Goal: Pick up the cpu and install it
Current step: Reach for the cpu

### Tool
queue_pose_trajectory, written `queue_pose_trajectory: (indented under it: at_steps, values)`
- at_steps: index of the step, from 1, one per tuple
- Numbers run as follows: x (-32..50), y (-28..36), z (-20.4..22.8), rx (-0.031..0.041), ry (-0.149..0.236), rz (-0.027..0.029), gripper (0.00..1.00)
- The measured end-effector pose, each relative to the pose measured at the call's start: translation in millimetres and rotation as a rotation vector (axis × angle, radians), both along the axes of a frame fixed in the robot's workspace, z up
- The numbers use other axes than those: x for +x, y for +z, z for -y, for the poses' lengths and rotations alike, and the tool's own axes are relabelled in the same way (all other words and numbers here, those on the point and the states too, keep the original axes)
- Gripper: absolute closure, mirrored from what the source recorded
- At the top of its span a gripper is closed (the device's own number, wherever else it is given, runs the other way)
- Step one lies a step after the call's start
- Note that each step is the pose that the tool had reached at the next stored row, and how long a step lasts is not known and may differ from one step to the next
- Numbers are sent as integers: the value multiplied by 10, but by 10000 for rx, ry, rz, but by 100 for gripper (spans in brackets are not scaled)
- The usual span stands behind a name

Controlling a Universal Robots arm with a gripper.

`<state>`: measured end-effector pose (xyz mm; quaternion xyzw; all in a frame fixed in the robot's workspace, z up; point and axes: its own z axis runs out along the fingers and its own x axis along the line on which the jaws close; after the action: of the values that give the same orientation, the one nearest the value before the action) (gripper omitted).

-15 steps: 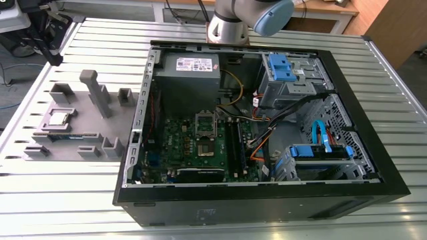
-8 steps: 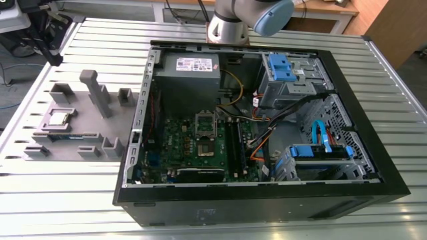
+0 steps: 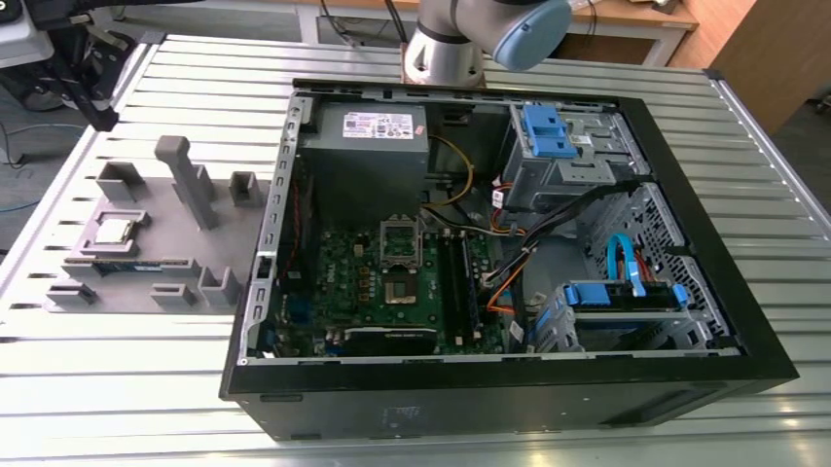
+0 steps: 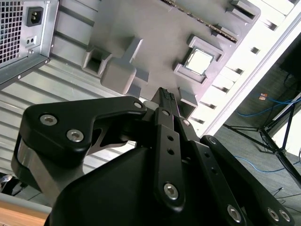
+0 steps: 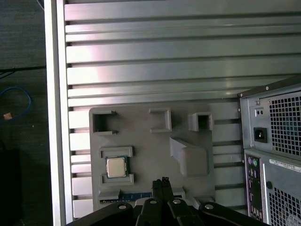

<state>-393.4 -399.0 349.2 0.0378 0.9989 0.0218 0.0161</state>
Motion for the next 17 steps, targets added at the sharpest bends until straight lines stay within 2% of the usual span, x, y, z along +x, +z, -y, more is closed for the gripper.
queue_pose_trajectory:
  at_steps: [9,17]
  values:
    - [-50,-43,0,0,1,0,89]
    - [-81,-55,4,0,1,0,89]
